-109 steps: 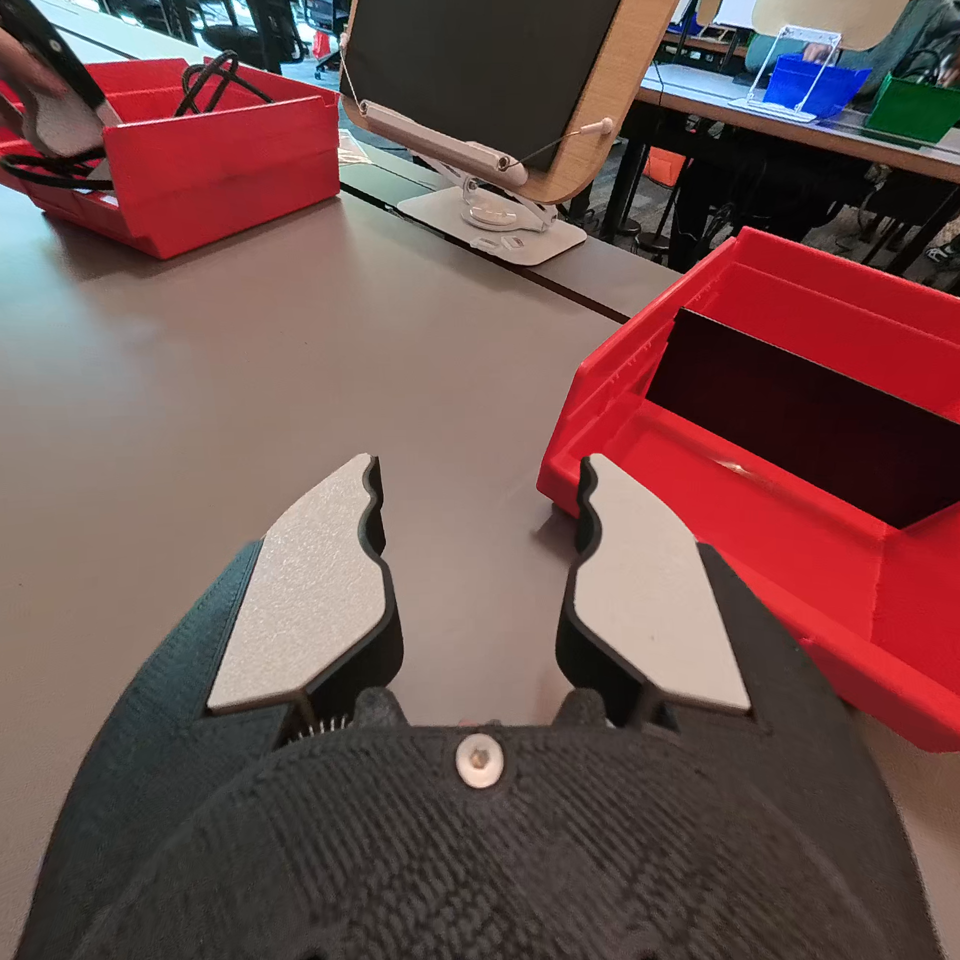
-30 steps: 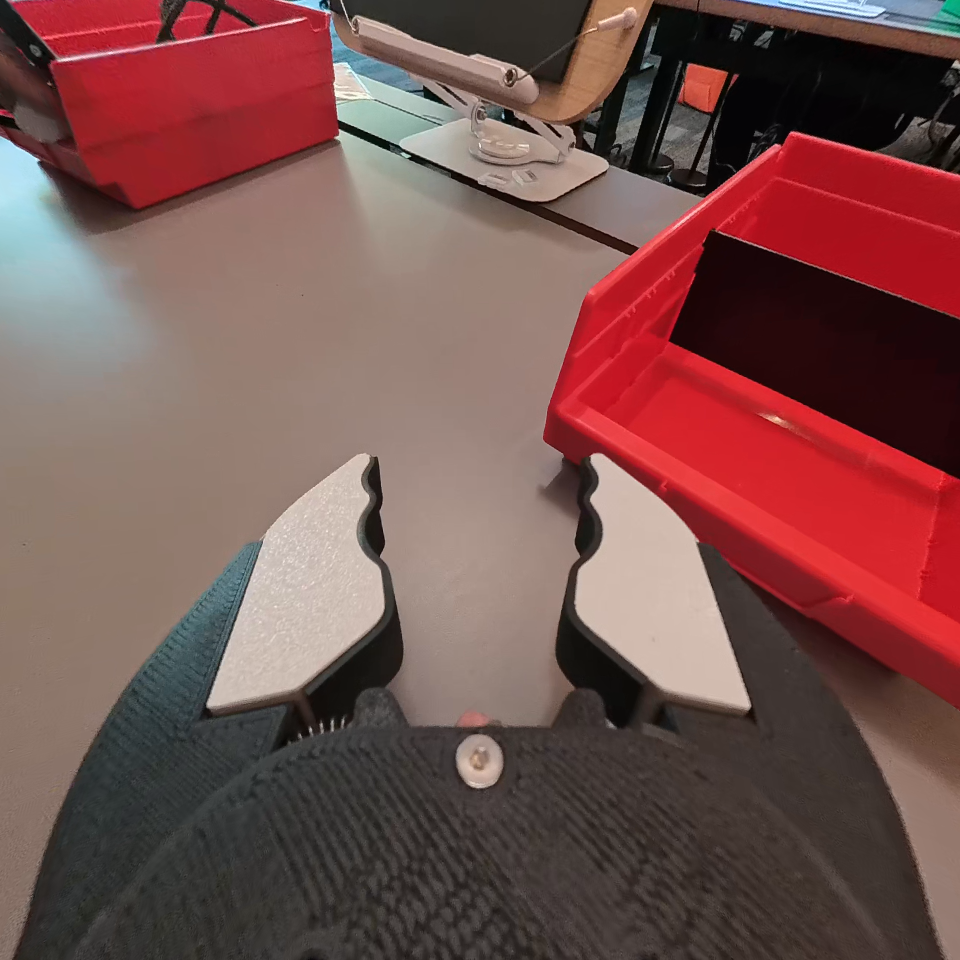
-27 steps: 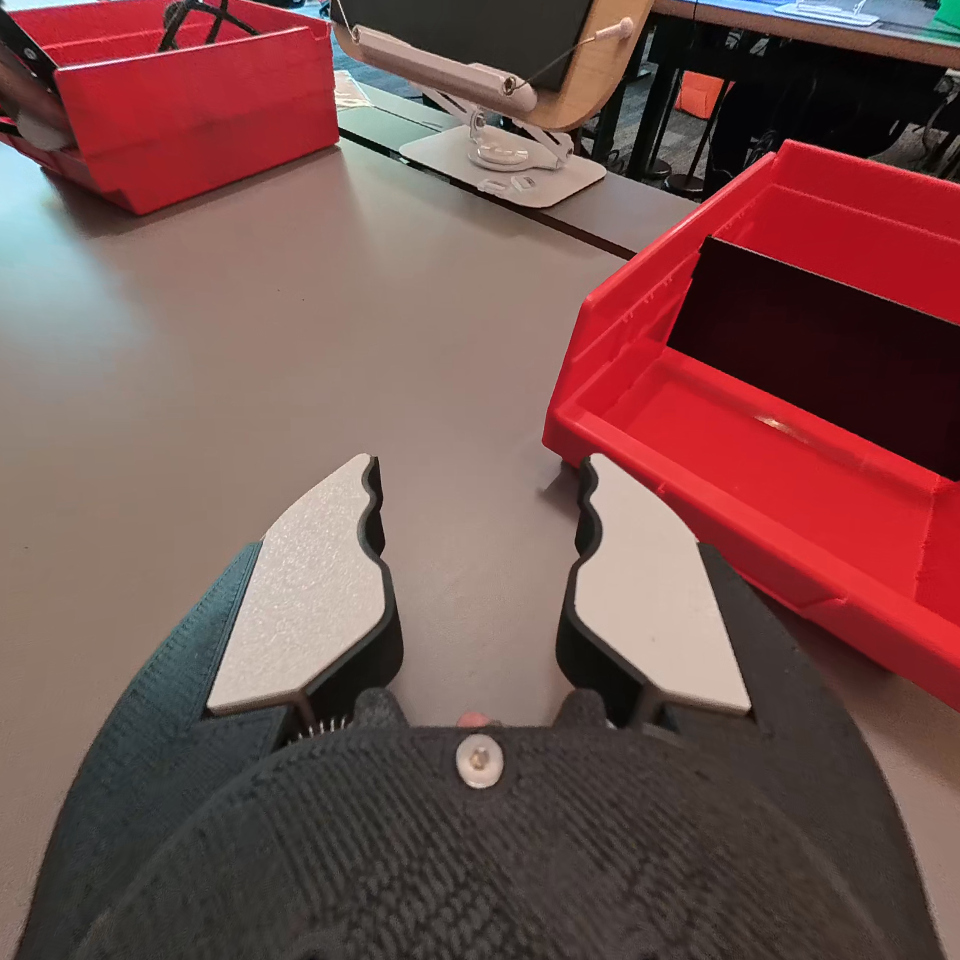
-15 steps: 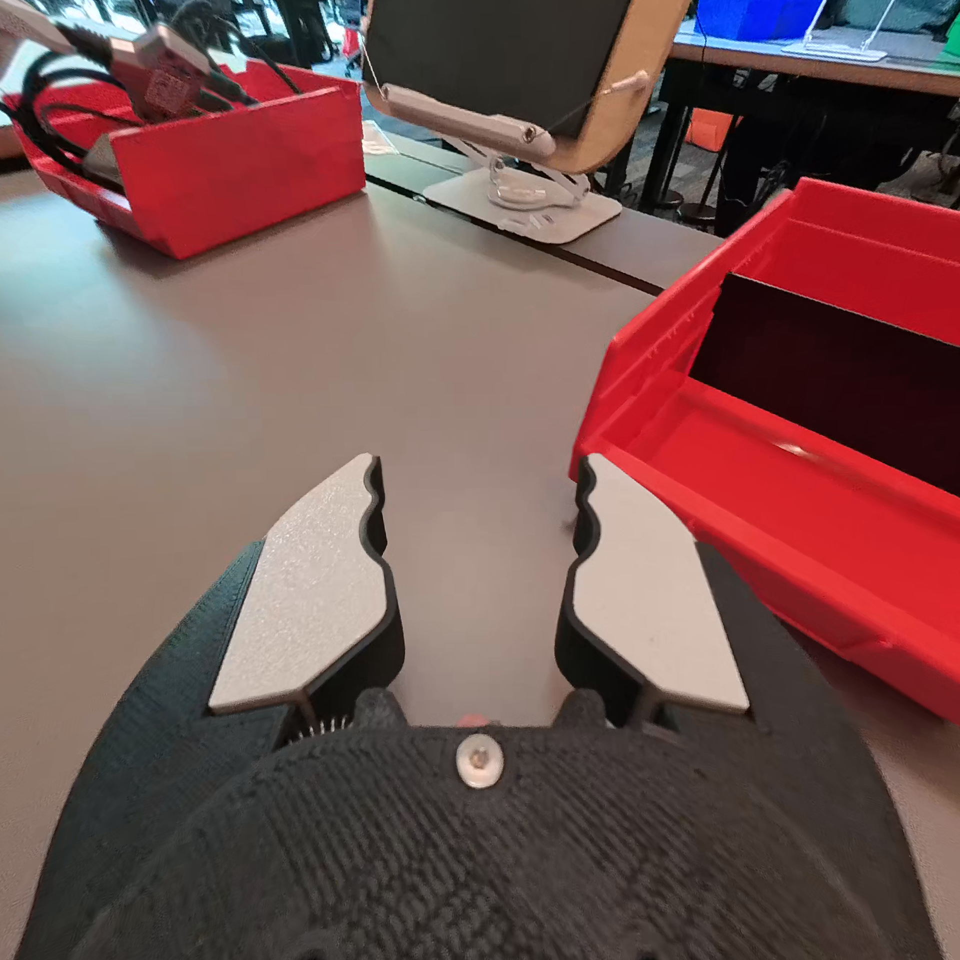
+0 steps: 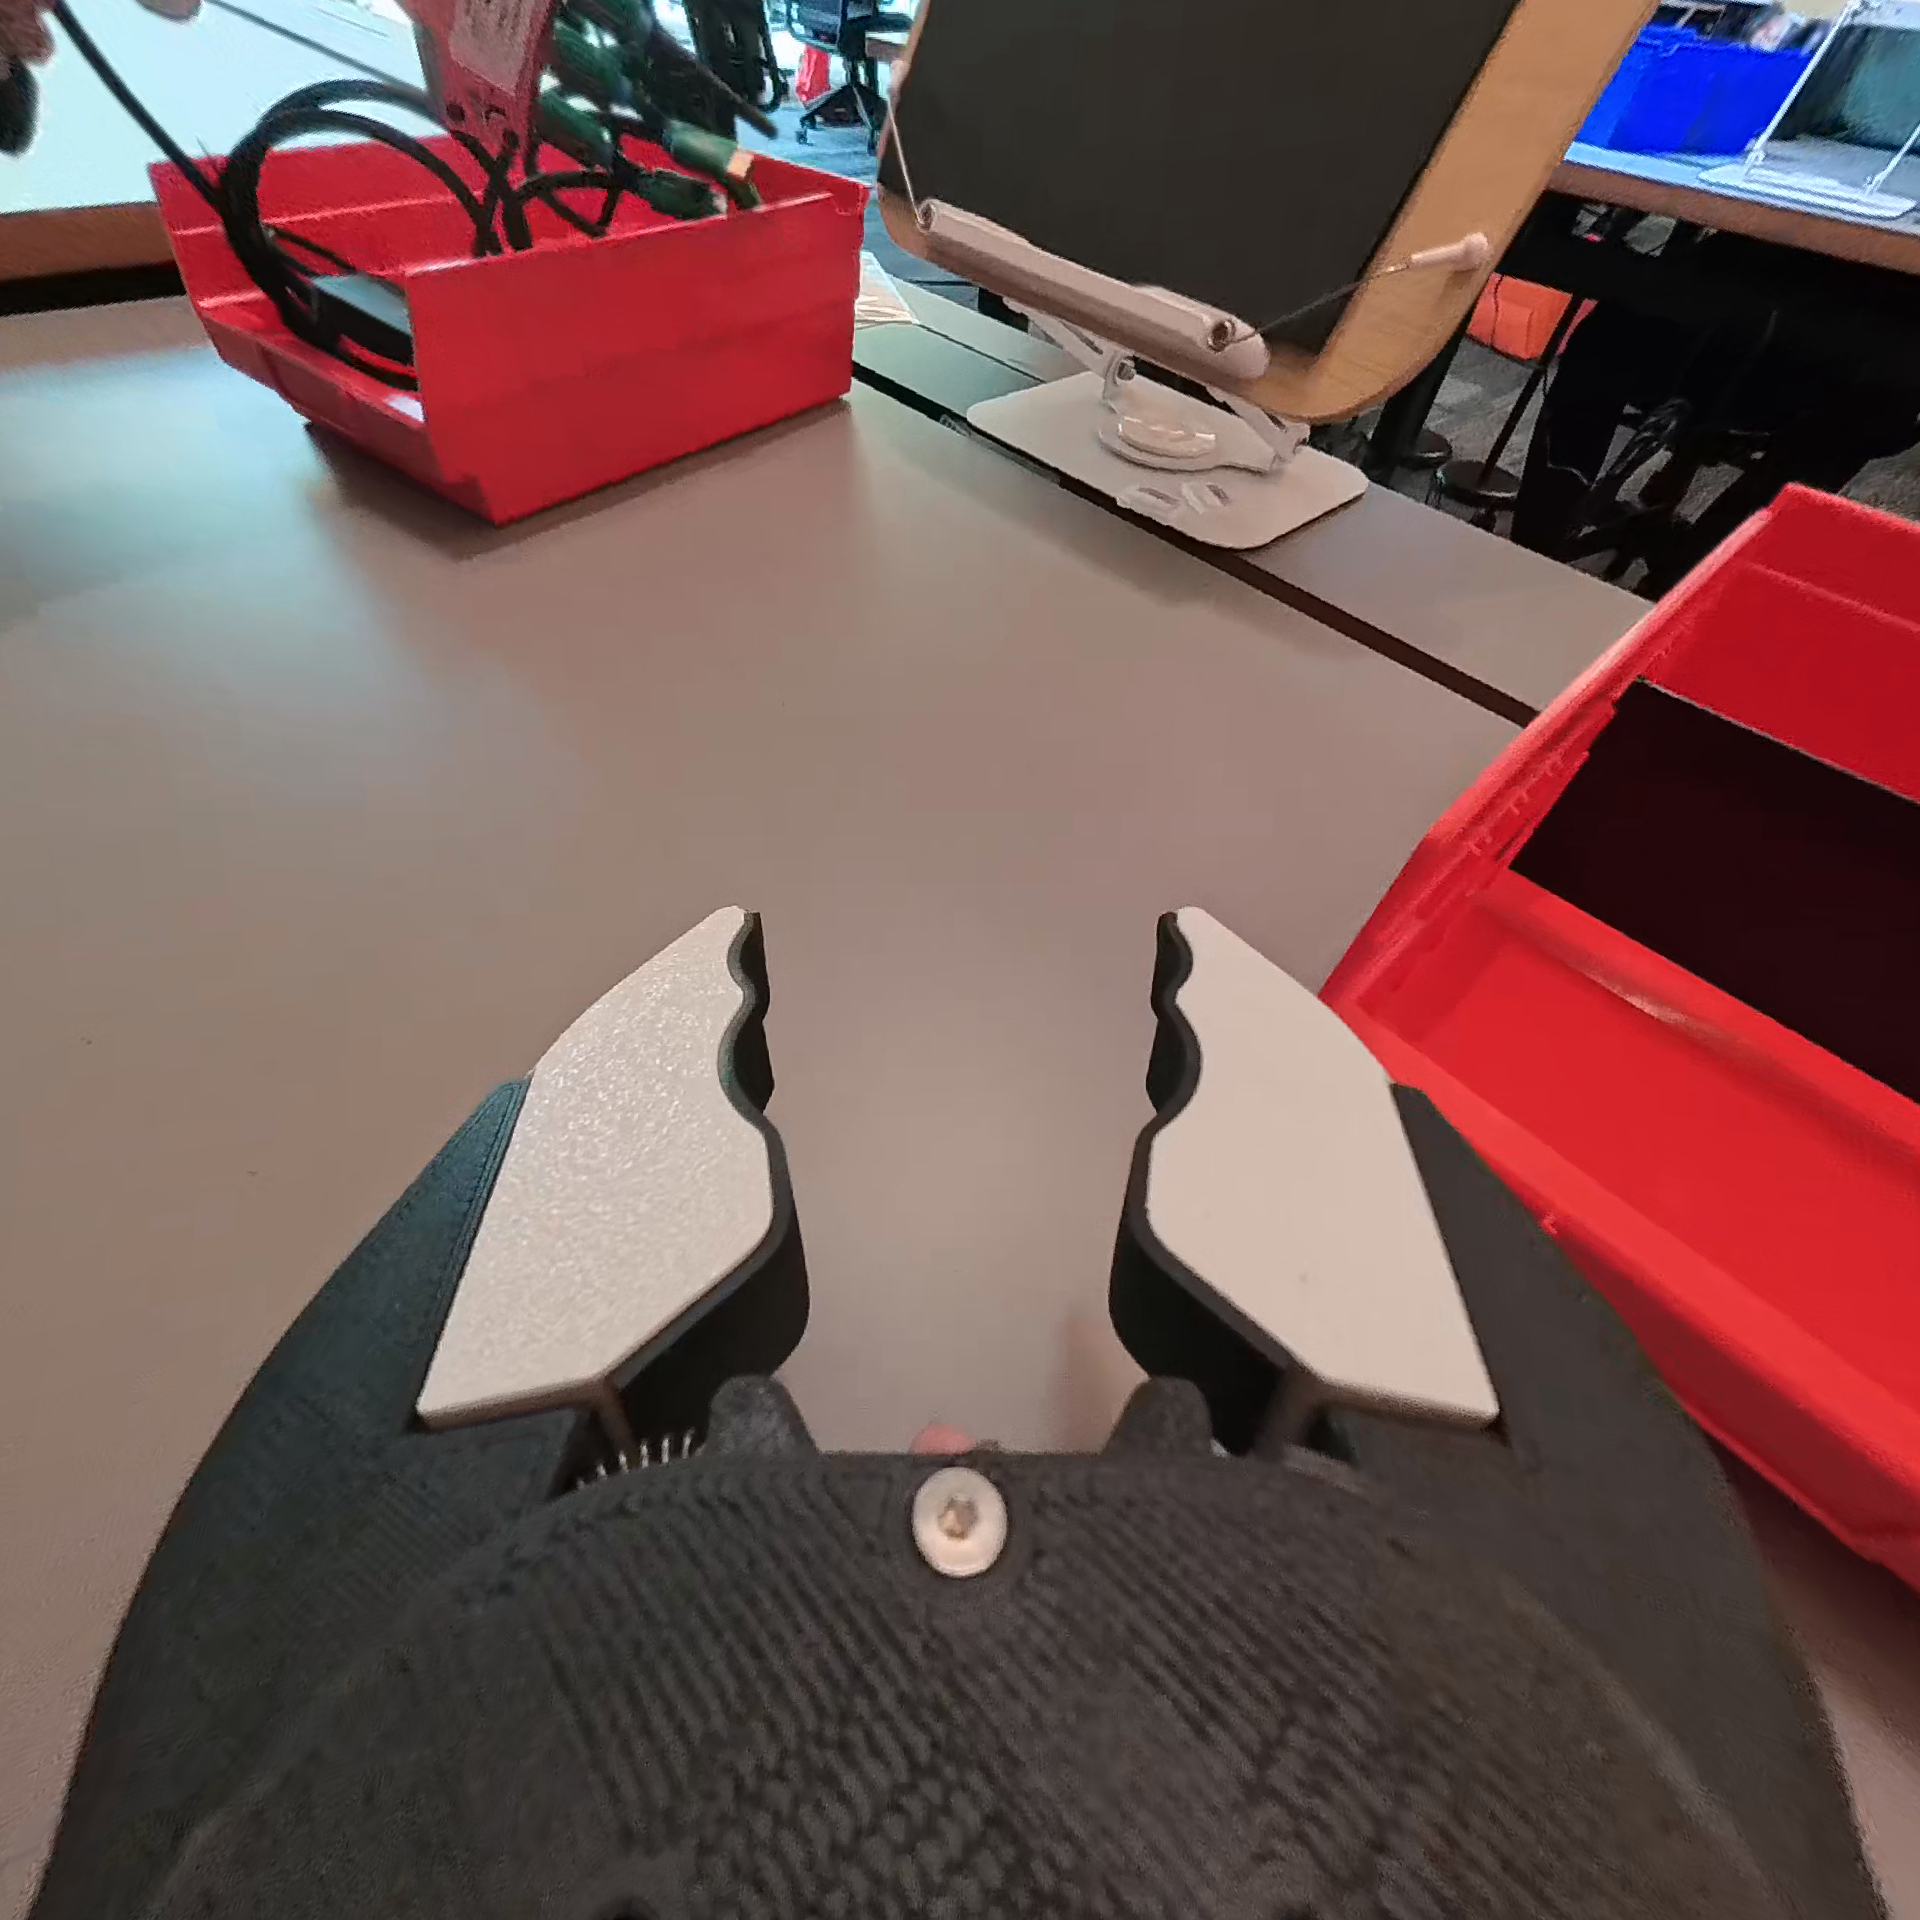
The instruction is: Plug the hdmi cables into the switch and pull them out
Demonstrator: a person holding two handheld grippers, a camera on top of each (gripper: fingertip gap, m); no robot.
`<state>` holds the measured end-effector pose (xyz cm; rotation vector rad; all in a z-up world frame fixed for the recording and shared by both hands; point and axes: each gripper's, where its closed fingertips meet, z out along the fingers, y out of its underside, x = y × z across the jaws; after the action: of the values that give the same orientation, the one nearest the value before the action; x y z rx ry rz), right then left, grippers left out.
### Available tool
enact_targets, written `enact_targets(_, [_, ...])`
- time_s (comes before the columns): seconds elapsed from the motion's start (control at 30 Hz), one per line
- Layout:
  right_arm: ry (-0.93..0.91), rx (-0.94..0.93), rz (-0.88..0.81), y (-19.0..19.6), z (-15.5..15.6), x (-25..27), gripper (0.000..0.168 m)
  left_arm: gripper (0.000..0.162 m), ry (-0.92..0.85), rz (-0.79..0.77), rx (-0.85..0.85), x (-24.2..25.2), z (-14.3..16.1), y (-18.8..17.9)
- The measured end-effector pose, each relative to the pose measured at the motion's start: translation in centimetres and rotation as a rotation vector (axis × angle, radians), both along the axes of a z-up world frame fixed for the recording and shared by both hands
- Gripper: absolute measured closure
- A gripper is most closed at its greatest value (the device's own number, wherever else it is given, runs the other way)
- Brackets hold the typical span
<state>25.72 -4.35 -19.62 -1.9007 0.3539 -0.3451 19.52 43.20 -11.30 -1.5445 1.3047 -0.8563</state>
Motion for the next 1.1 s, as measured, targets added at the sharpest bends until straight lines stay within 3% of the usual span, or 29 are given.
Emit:
enact_targets(0.1, [0.001, 0.025, -0.018, -0.3, 0.4, -0.1, 0.097, 0.157, -0.102, -0.037, 0.051, 0.6, 2.2, -0.1])
enact_targets(0.23, [0.022, 0.06, -0.019, -0.3, 0.9, -0.3, 0.097, 0.156, -0.299, -0.117, -0.013, 1.2, 5.8, -0.7])
enact_targets(0.33, [0.01, 0.067, -0.015, -0.2, 1.4, -0.5, 0.097, 0.157, -0.353, -0.188, 0.062, 1.2, 8.3, -2.0])
enact_targets(0.7, [0.005, 0.089, 0.033, 1.4, 2.5, -1.2, 0.097, 0.156, -0.282, -0.324, 0.146, 0.4, 13.9, -5.2])
enact_targets(0.87, [0.0, 0.1, 0.041, 1.9, 3.0, -1.1, 0.097, 0.156, -0.232, -0.309, 0.148, 1.0, 17.7, -5.5])
enact_targets(1.0, [0.002, 0.106, 0.047, 2.2, 3.1, -1.3, 0.097, 0.156, -0.19, -0.315, 0.168, 2.0, 17.5, -5.1])
enact_targets(1.1, [0.015, 0.143, 0.057, 2.2, 3.2, -1.8, 0.097, 0.156, -0.154, -0.355, 0.306, 1.3, 16.6, -6.7])
